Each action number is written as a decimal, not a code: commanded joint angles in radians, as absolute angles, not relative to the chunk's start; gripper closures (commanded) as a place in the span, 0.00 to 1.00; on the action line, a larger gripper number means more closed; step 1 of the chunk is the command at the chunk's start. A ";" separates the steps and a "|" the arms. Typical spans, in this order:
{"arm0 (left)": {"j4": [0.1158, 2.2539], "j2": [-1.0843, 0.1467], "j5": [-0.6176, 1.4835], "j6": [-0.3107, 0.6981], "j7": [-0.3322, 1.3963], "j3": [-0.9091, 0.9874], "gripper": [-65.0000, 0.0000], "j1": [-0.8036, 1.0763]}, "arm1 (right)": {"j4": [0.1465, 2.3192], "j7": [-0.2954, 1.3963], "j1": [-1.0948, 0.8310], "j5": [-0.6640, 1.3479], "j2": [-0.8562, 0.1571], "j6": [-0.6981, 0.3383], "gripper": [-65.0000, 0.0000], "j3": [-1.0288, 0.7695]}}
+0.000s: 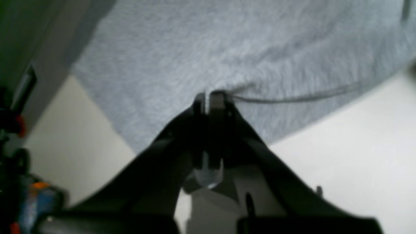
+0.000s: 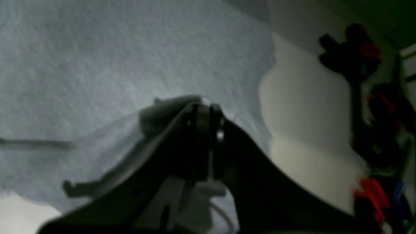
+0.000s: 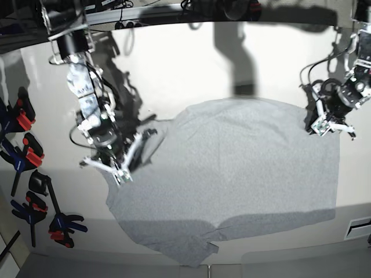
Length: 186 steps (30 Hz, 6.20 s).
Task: Fold the T-shirt properly
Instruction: 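Raise the shirt with both grippers and sweep it across the shirt body, then pull the held shirt back toward the arms, spreading it flat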
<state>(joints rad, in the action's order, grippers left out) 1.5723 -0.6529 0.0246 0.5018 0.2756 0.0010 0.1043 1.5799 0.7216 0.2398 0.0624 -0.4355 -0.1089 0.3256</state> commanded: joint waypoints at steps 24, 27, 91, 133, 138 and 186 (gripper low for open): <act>1.097 -0.596 0.028 0.367 0.025 0.012 1.00 -0.197 | 0.985 0.660 0.665 0.048 -0.275 -0.128 1.00 0.316; 1.093 -0.596 0.027 0.366 0.025 0.012 1.00 -0.198 | 0.951 0.622 0.670 0.003 -0.253 -0.142 1.00 0.316; 1.130 -0.597 0.191 0.299 0.183 0.012 0.60 -0.212 | 0.641 0.477 0.814 -0.100 -0.155 -0.085 0.52 0.315; 1.158 -0.416 0.536 0.187 0.537 0.012 0.60 -0.041 | 0.727 0.497 0.399 0.112 -0.247 -0.259 0.52 0.033; 1.171 -0.416 0.521 0.187 0.554 0.014 0.60 -0.014 | 0.872 0.525 0.289 0.112 -0.249 -0.274 0.52 0.018; 1.219 -0.416 0.042 0.089 0.628 0.014 0.60 -0.025 | 1.181 0.595 0.091 0.109 -0.249 -0.331 0.52 0.018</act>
